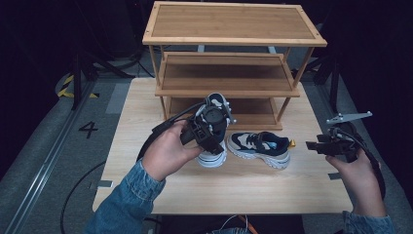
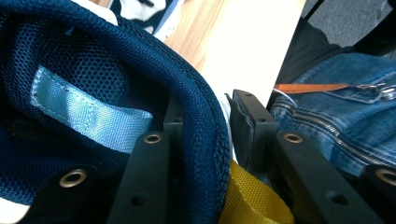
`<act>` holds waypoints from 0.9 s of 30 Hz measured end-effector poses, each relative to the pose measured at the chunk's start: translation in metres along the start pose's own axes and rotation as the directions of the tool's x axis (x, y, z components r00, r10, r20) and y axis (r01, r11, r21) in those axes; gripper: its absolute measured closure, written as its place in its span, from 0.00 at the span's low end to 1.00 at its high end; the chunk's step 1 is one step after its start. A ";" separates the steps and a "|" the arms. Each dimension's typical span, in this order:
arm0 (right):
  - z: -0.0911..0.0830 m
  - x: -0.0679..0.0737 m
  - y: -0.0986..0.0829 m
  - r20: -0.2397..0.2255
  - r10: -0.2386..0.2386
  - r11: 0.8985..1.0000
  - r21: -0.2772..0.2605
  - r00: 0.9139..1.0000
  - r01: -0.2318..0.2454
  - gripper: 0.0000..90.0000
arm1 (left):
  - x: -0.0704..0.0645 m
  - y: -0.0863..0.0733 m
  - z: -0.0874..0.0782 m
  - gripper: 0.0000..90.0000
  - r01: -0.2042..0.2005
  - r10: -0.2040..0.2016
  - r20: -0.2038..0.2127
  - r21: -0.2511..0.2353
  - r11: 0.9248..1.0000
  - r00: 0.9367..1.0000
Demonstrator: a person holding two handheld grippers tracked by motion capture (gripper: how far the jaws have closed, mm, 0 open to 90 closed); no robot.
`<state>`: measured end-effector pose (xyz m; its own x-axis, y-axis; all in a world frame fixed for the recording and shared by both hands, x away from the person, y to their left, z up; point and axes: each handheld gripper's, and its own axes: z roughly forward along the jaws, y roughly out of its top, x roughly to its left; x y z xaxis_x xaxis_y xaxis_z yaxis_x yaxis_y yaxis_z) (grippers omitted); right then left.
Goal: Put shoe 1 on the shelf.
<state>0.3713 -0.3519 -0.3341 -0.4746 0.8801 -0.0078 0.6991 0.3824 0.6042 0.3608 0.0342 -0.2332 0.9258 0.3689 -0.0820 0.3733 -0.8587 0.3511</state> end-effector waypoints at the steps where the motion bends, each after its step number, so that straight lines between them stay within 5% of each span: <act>1: 0.000 0.000 0.000 0.000 0.001 1.000 0.000 1.000 -0.001 0.51 | 0.000 0.000 0.000 0.77 0.000 0.000 0.000 0.000 1.000 1.000; 14: 0.000 -0.001 0.000 0.002 -0.006 1.000 -0.002 1.000 0.006 0.51 | -0.003 0.019 -0.032 0.77 -0.041 0.041 -0.050 0.006 0.999 0.998; 19: 0.000 -0.001 0.000 -0.004 -0.006 1.000 -0.002 1.000 0.006 0.51 | 0.008 0.028 -0.040 0.77 -0.055 0.055 -0.028 -0.012 0.998 0.998; 27: 0.000 -0.002 -0.001 -0.006 -0.002 1.000 -0.004 1.000 0.002 0.51 | 0.027 0.046 -0.044 0.77 -0.053 0.051 -0.079 -0.019 0.998 0.996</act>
<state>0.3714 -0.3538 -0.3341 -0.4795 0.8775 -0.0038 0.6959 0.3829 0.6076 0.4010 0.0199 -0.1785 0.9362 0.3513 0.0099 0.3225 -0.8701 0.3728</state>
